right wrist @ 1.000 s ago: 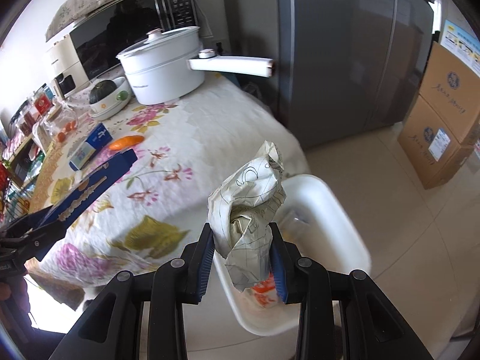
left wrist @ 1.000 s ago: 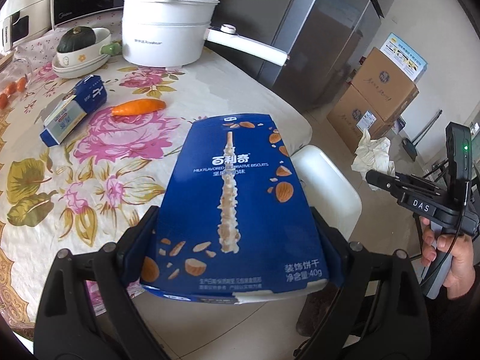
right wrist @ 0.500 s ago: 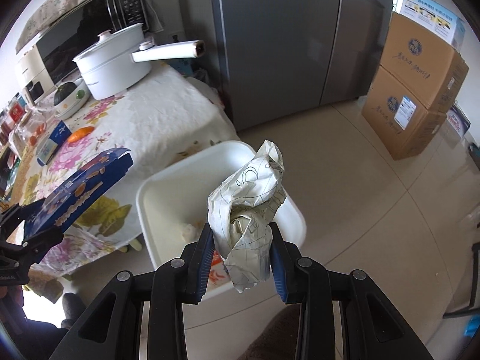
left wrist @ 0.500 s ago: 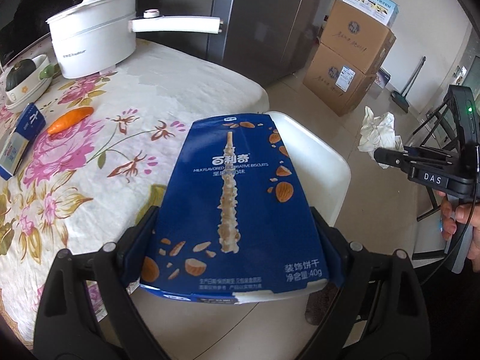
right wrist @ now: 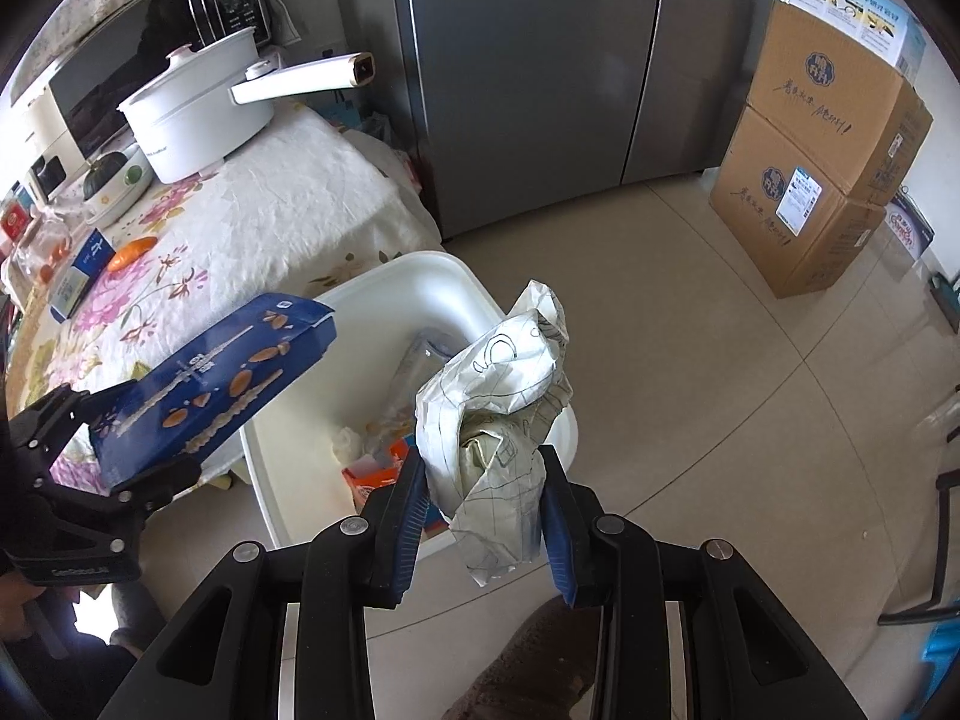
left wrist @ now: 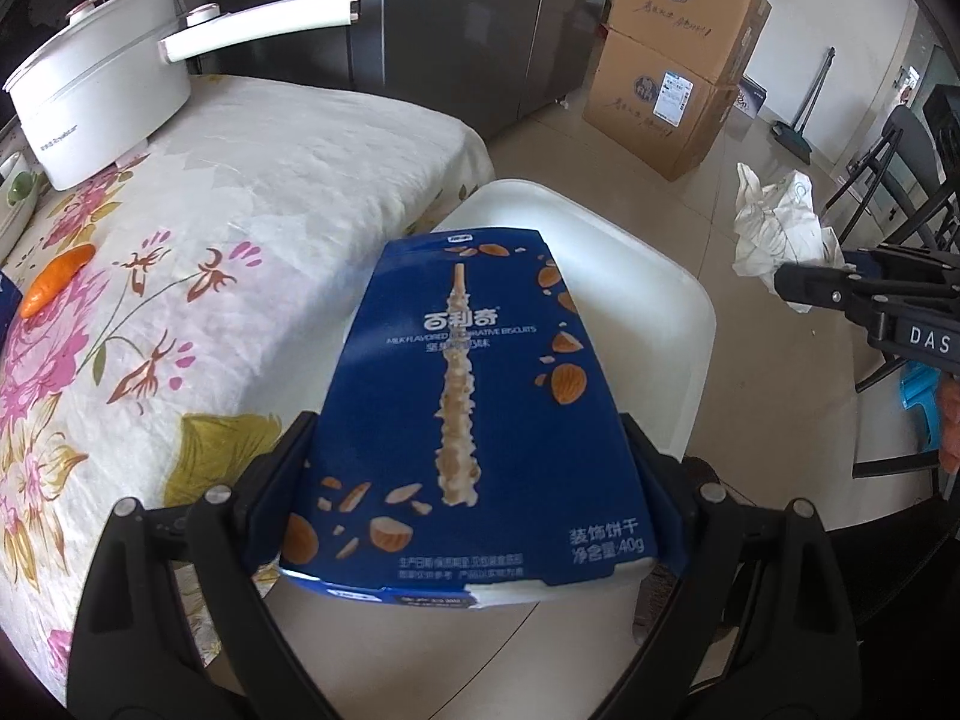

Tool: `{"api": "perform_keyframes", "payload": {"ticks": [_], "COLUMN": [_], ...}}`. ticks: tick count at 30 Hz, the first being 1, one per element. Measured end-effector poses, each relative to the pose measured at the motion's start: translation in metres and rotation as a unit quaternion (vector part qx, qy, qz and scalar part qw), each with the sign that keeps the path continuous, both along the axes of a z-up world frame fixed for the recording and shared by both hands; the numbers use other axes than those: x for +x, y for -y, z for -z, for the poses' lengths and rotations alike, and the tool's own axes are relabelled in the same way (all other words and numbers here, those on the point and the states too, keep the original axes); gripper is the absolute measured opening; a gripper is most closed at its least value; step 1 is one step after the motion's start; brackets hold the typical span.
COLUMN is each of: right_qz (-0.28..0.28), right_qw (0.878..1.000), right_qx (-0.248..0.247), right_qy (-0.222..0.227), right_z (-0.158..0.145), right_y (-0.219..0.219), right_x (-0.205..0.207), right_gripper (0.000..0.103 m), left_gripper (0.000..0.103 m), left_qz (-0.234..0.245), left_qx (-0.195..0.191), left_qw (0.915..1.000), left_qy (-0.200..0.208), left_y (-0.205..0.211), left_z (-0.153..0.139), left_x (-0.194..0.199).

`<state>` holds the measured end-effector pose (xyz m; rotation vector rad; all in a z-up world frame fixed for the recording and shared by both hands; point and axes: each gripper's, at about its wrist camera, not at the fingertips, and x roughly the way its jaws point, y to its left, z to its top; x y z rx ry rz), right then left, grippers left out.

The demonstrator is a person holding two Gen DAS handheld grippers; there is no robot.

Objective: Collect trash
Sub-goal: 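Open the left tool over the white bin while the right tool drops the foil in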

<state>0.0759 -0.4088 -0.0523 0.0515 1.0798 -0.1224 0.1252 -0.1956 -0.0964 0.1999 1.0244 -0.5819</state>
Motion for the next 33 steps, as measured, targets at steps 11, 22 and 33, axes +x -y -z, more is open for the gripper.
{"api": "perform_keyframes", "payload": {"ticks": [11, 22, 33], "right_qz": [0.005, -0.003, -0.002], "right_qw": [1.000, 1.000, 1.000], "right_qx": [-0.006, -0.010, -0.011], "right_qy": [-0.016, -0.027, -0.029], "right_z": [0.009, 0.015, 0.019], "right_y": [0.003, -0.009, -0.026], "right_x": [0.007, 0.019, 0.033], "right_gripper": [0.037, 0.038, 0.052], "left_gripper": [0.101, 0.102, 0.102], "left_qz": [0.026, 0.013, 0.000], "left_qx": [0.030, 0.055, 0.065], "left_qw": [0.9992, 0.9984, 0.9979], "left_qy": [-0.007, 0.002, 0.008], "left_y": [0.021, -0.003, -0.031], "left_z": [0.016, 0.006, -0.004], "left_x": [0.012, 0.006, -0.001]}}
